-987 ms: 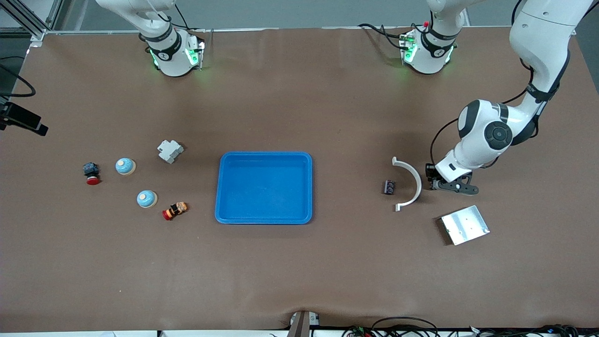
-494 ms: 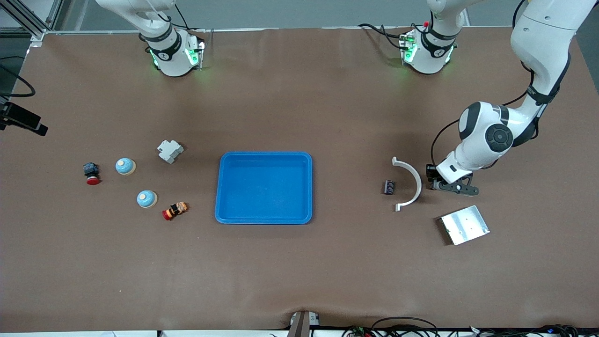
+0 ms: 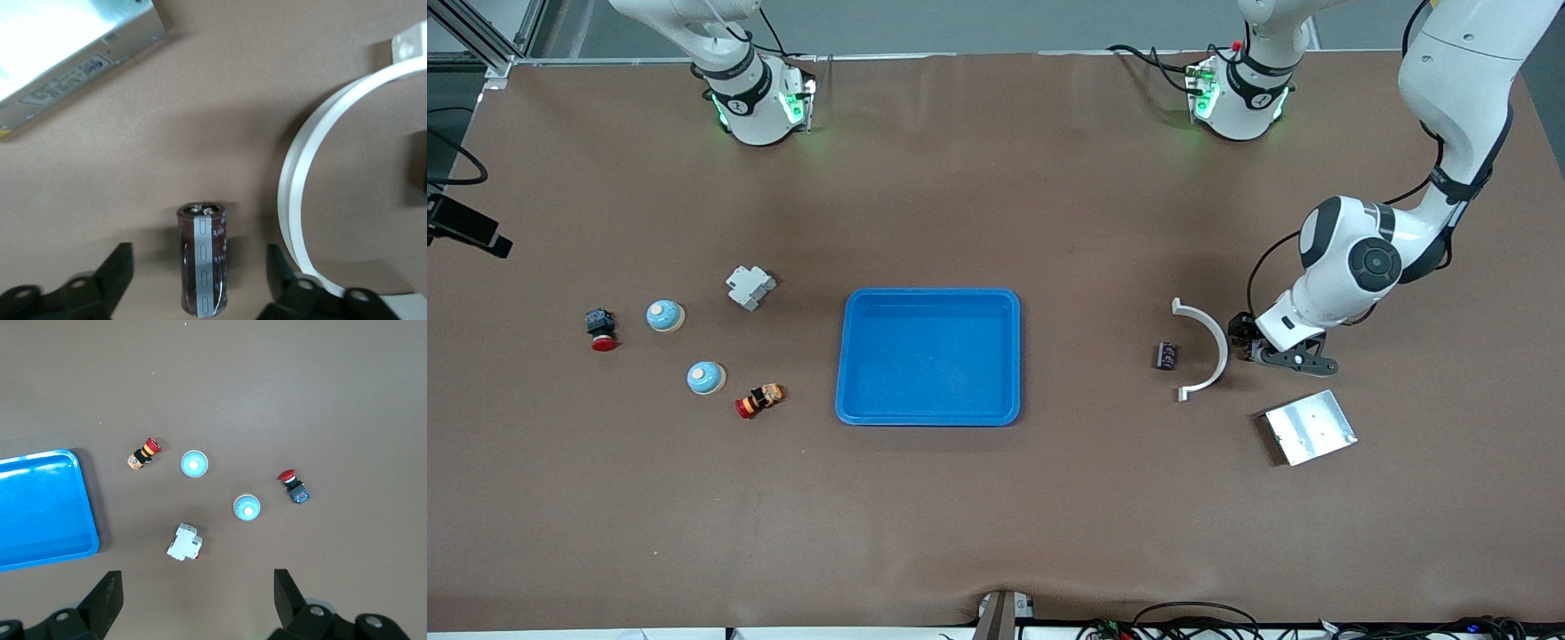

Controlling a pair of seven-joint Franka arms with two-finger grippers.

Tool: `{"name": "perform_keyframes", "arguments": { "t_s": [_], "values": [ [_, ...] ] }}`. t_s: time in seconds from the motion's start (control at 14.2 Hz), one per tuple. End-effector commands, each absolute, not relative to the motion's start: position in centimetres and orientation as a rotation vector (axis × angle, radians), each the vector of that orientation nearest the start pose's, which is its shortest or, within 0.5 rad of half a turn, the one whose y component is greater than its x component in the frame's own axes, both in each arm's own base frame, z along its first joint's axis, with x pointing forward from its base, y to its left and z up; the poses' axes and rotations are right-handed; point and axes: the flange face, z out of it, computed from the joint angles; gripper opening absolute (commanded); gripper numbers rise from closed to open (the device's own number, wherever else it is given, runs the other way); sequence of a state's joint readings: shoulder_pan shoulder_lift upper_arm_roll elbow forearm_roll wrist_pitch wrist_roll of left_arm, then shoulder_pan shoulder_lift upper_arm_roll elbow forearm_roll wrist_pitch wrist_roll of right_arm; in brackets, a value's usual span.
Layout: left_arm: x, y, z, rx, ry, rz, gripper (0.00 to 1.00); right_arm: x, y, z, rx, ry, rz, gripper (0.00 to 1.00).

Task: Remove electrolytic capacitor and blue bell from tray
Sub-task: 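Lower the capacitor inside the white arc and open the left gripper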

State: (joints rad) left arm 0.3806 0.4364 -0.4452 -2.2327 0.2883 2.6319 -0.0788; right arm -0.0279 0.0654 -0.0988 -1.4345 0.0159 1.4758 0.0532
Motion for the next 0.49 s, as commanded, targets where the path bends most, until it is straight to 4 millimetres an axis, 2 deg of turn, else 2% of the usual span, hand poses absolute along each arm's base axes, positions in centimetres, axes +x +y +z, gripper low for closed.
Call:
{"name": "perform_keyframes", "arguments": {
  "t_s": [0.0,0.28,0.42],
  "values": [
    [54.8,-4.2,21.1,-3.144,0.305,-0.084,1.00,56.1,-7.2,64.6,-3.108,0.293,0.041,1.00],
    [56.1,-3.8,22.8,-3.139,0.276,-0.090,1.00,56.1,-7.2,64.6,-3.108,0.293,0.042,1.00],
    [57.4,-3.6,24.6,-3.123,0.266,-0.072,1.00,56.0,-7.2,64.6,-3.108,0.293,0.046,1.00]
  ]
}}
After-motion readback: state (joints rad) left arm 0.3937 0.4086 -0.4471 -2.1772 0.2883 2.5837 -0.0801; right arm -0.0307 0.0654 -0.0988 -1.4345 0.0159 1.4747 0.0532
